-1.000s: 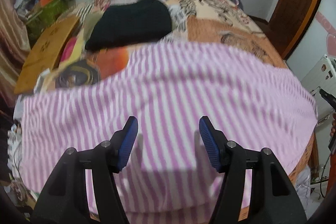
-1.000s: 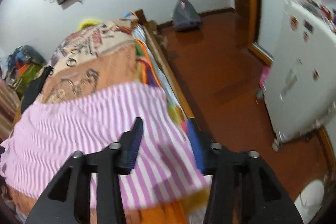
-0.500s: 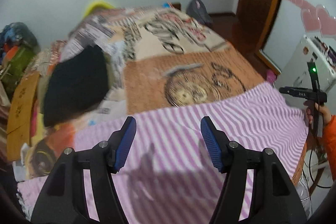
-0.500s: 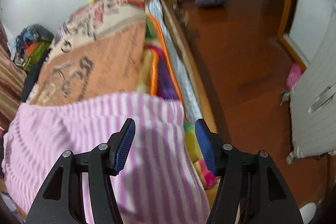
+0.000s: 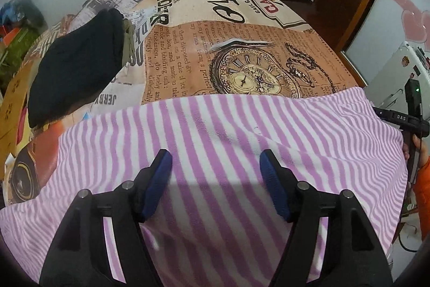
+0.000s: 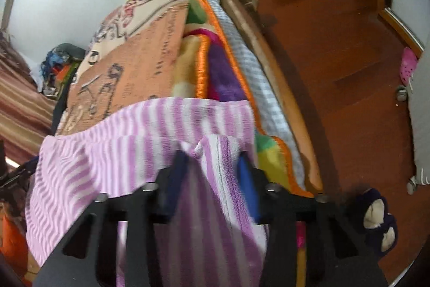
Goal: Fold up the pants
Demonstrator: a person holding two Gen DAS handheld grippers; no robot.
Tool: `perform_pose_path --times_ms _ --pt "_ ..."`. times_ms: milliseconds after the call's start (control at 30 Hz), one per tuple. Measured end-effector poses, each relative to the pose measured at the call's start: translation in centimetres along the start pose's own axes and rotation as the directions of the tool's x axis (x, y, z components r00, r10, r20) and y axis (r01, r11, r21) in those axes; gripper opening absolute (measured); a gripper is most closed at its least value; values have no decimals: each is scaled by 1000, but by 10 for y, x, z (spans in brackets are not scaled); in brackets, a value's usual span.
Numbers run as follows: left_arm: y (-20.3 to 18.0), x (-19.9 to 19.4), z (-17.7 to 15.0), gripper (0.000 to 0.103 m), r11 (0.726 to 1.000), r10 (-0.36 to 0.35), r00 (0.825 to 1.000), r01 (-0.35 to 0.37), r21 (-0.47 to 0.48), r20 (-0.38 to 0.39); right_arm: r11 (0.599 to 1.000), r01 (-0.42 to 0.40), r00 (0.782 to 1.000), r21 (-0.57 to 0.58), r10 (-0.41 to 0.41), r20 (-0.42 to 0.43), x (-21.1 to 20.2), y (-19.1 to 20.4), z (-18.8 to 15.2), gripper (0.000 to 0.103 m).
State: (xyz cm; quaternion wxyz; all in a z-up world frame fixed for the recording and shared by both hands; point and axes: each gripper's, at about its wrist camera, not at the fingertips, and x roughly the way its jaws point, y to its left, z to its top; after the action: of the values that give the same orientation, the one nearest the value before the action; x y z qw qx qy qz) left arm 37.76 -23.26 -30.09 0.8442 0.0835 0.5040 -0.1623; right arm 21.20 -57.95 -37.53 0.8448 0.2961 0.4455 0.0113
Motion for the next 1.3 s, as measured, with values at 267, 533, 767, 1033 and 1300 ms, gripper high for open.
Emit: perform_pose_path --times_ms 267,533,767,1033,1300 --pt "1 -4 2 68 1000 20 1000 -20 -7 -7 981 156 985 -116 -146 88 -16 30 -2 12" --pt "5 -20 5 68 999 51 998 -51 -7 36 943 289 940 -167 -245 239 -49 50 15 11" --pt "4 -18 6 68 998 66 997 -67 12 43 928 336 921 -160 -288 262 -42 52 34 11" --pt "27 -42 4 68 996 86 993 -83 -39 86 888 424 906 -179 -414 89 19 40 37 24" --pt "103 -97 -24 68 970 186 972 -159 -184 141 832 511 857 -214 -475 201 -37 83 28 37"
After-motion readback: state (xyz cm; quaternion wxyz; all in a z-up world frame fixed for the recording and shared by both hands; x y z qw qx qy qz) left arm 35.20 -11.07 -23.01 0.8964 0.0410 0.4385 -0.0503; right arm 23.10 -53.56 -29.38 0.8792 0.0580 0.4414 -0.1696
